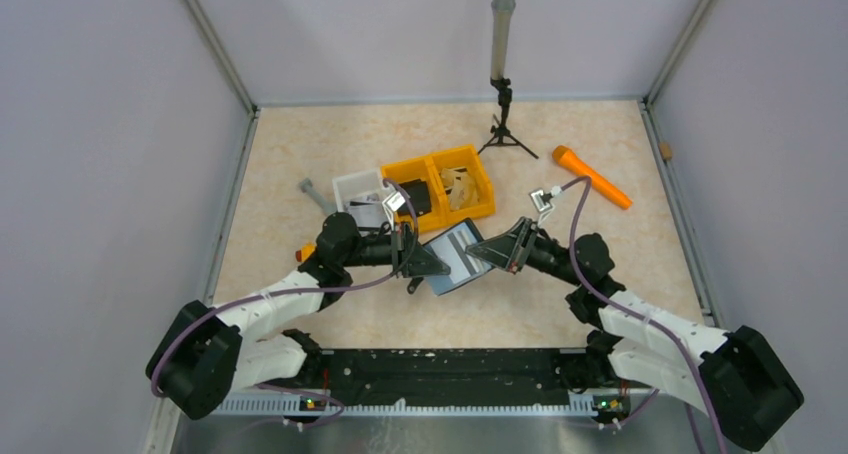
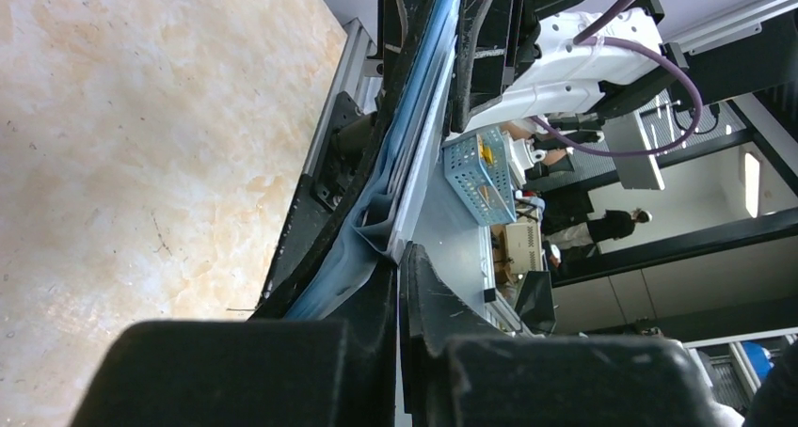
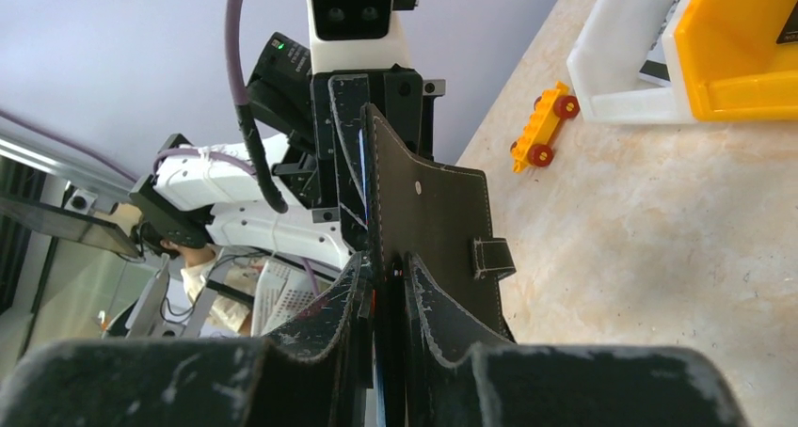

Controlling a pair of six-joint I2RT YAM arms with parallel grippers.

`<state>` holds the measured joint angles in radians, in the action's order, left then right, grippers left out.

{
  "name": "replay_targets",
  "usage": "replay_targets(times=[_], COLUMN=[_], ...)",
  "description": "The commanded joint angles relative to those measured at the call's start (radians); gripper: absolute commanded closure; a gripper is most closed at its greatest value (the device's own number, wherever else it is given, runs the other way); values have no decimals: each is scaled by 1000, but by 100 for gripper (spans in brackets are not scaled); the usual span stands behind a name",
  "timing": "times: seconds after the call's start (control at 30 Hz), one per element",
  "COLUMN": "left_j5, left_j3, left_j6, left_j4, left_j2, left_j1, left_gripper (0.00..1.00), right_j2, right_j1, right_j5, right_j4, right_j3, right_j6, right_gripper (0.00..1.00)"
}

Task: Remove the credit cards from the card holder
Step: Remove the credit card from the card holder.

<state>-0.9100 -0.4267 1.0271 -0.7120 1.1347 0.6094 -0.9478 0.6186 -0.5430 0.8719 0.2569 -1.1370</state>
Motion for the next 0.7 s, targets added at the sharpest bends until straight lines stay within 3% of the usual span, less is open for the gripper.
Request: replay_targets(times=[0.0, 0.27, 0.67], left_j5=[7, 7, 11], left_j3=[-17, 31, 30], left_j6=[-18, -81, -127], left_j4=[-78, -17, 67], left_j2=[-28, -93, -153], left_j1=[-2, -5, -7], left_gripper=[100, 100, 100], right_j2=[51, 49, 22], right_j1=[-9, -23, -28], right_j5=[37, 16, 8], right_j4=[15, 107, 181], right_j3=[3, -10, -25], right_j6=[-28, -152, -200], right_gripper=[100, 100, 100])
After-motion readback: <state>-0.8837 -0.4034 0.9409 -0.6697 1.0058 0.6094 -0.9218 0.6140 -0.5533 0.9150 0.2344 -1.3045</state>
